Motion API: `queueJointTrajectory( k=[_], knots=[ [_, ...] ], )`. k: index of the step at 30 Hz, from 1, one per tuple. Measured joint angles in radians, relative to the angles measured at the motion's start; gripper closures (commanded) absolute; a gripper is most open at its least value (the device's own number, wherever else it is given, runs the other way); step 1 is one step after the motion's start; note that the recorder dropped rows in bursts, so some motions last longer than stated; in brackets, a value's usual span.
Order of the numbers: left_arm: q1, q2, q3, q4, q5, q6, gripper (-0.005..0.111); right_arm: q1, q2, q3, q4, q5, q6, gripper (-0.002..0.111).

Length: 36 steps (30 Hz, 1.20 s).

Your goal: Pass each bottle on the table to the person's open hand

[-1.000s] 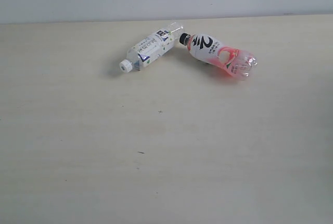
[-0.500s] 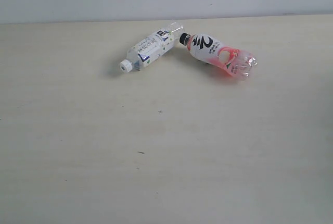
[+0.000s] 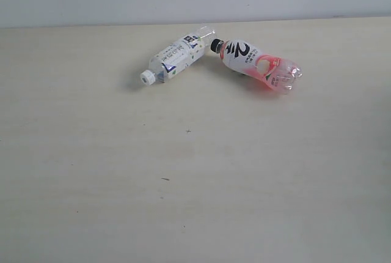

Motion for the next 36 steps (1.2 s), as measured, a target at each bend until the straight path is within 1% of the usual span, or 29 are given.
queueJointTrajectory(
  k=[15, 20, 24, 28, 30, 32, 36],
  knots=[
    [0.0, 0.0, 0.0, 0.0, 0.0, 0.0, 0.107, 0.0, 0.0, 0.0, 0.032, -0.051, 0.0, 0.106],
    [0.0, 0.0, 0.0, 0.0, 0.0, 0.0, 0.107, 0.0, 0.0, 0.0, 0.039, -0.131, 0.0, 0.106],
    [0.0, 0.0, 0.0, 0.0, 0.0, 0.0, 0.107, 0.01, 0.068, 0.01, 0.0, -0.134, 0.0, 0.106],
    [0.0, 0.0, 0.0, 0.0, 0.0, 0.0, 0.107, 0.01, 0.15, 0.036, 0.014, -0.172, 0.0, 0.106],
    [0.0, 0.0, 0.0, 0.0, 0.0, 0.0, 0.107, 0.01, 0.199, 0.036, 0.057, -0.179, -0.045, 0.106],
    [0.0, 0.0, 0.0, 0.0, 0.0, 0.0, 0.107, 0.01, 0.252, 0.03, 0.129, -0.182, -0.13, 0.106],
    [0.0, 0.0, 0.0, 0.0, 0.0, 0.0, 0.107, 0.01, 0.397, -0.042, 0.343, -0.164, -0.39, 0.106]
  ],
)
